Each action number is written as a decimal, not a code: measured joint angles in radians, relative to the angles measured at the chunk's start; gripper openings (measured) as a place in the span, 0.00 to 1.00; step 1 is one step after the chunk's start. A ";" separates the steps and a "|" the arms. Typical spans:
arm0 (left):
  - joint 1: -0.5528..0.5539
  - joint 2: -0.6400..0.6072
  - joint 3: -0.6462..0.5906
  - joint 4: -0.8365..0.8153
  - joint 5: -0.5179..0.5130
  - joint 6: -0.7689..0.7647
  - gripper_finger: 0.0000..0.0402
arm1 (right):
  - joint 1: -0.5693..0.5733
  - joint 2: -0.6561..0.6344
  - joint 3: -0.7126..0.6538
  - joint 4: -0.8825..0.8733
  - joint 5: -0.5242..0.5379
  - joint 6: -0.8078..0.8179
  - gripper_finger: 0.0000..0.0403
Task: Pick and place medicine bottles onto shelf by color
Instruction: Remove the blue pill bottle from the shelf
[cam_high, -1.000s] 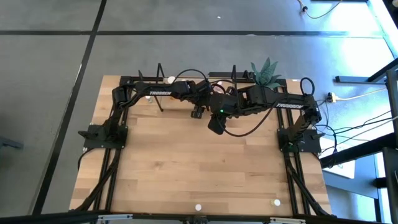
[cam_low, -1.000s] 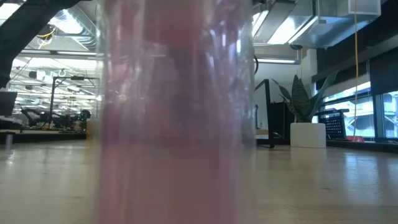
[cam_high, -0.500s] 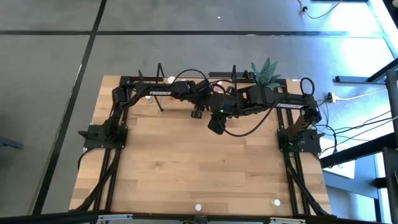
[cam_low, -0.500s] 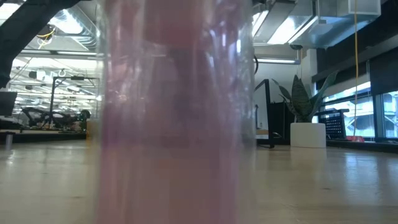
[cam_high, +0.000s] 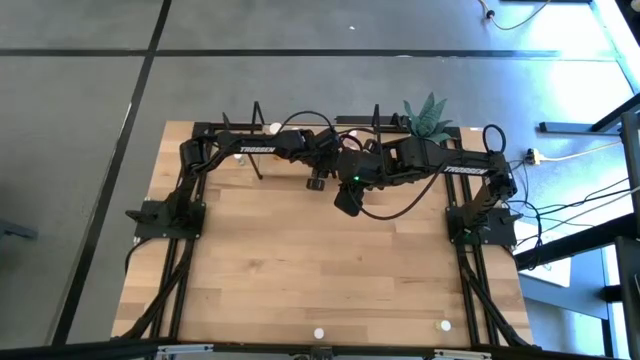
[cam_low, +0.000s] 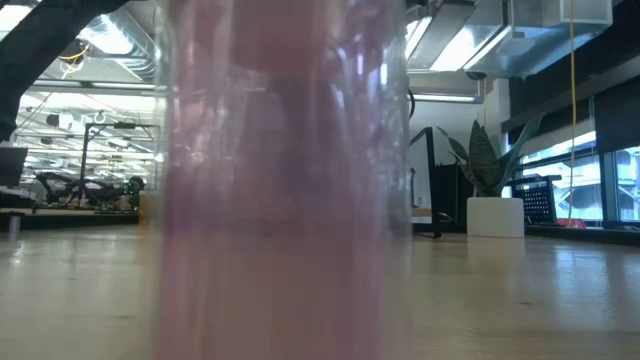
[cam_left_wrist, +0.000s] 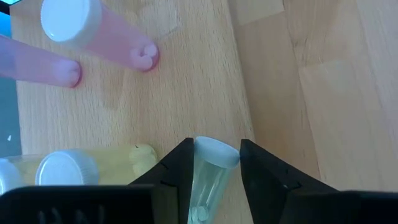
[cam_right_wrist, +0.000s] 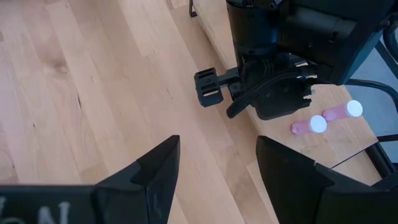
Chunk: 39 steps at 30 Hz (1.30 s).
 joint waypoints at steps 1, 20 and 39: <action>0.000 0.000 0.000 0.000 0.000 -0.001 0.26 | 0.000 0.000 0.000 0.000 0.000 0.000 0.53; 0.000 0.000 0.000 0.002 0.000 0.002 0.26 | 0.000 0.000 0.000 0.003 0.000 -0.003 0.53; 0.000 0.001 0.000 0.006 0.000 0.000 0.26 | 0.000 0.000 0.000 0.012 0.000 -0.003 0.53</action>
